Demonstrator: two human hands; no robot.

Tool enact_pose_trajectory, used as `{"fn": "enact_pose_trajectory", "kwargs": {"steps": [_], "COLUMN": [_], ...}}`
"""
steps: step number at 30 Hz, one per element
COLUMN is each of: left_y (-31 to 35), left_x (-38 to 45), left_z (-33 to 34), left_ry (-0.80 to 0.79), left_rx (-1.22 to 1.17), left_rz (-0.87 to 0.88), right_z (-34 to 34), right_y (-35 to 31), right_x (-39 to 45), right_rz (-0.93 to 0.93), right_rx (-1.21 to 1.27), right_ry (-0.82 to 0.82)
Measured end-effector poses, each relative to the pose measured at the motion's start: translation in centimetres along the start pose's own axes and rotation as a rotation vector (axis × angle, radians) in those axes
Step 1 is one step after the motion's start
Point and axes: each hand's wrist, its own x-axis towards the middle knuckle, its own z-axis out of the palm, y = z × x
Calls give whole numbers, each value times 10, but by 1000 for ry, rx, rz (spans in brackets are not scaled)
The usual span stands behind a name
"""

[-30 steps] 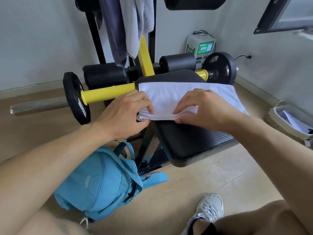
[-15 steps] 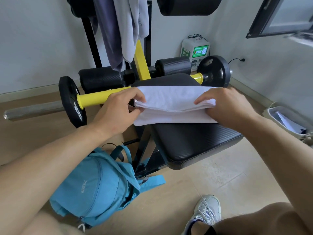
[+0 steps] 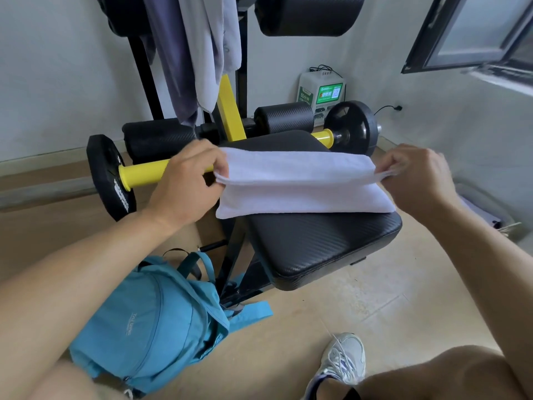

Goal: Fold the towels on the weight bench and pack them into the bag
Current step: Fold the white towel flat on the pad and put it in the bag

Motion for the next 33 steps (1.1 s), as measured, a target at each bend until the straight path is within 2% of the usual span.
{"fn": "enact_pose_trajectory", "kwargs": {"steps": [3, 5, 8, 13, 19, 26, 28, 30, 33], "left_y": [-7, -8, -5, 0, 6, 3, 2, 3, 13], "left_x": [-17, -23, -24, -18, -19, -19, -19, -17, -4], "left_z": [2, 3, 0, -8, -8, -4, -3, -3, 1], "left_ry": [-203, -240, -240, -197, -217, -303, -281, -172, -52], "left_rx": [19, 19, -11, -56, -135, -114, -118, -116, -71], "left_rz": [-50, -66, -61, -109, -167, -187, -223, -234, -234], "right_z": [1, -2, -4, -6, -6, -13, -16, -16, -6], "right_y": [4, 8, 10, 10, 11, 8, 6, 3, -10], "right_x": [-2, -2, -5, -5, -7, -8, -6, -4, 1], "right_rz": [-32, -22, 10, 102, 140, 86, 100, 106, -73], "right_rx": [-126, -148, -140, -34, 28, -83, -98, -34, -7], "right_ry": [-218, -259, -255, -109, -101, -325, -289, -169, -54]}}
